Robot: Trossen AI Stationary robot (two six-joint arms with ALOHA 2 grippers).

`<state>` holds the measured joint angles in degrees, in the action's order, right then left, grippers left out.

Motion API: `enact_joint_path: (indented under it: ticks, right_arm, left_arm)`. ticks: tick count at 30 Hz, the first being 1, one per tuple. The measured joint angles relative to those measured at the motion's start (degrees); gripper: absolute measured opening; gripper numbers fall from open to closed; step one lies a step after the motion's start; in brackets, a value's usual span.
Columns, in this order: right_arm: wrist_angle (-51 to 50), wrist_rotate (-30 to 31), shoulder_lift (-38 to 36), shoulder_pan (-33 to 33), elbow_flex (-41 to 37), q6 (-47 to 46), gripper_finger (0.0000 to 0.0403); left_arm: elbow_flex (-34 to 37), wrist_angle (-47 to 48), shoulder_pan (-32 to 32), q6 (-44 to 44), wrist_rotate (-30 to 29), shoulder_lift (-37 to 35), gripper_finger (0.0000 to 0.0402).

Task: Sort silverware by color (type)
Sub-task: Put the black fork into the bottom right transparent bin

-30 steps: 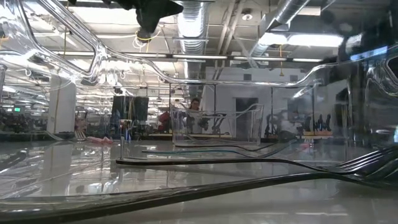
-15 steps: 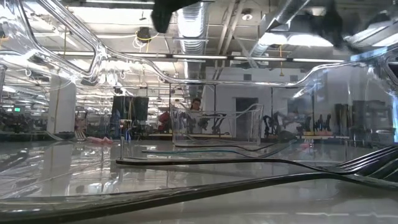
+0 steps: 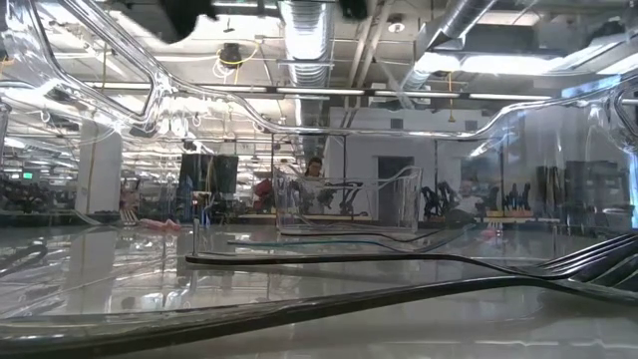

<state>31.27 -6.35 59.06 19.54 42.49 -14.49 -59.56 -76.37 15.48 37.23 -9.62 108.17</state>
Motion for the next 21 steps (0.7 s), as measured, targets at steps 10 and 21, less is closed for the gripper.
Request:
enact_joint_path:
  ticks: [10, 21]
  right_arm:
    - [7.81, -4.20, 6.88, -1.23, -0.01, -5.95, 0.0035]
    - [7.05, -3.70, 6.65, 2.31, 0.03, -10.86, 0.0035]
  left_arm:
    - [-10.25, 9.58, -2.27, -1.28, 14.76, 2.12, 0.0196]
    - [-10.18, 8.55, -4.69, 4.36, 33.56, 1.32, 0.0196]
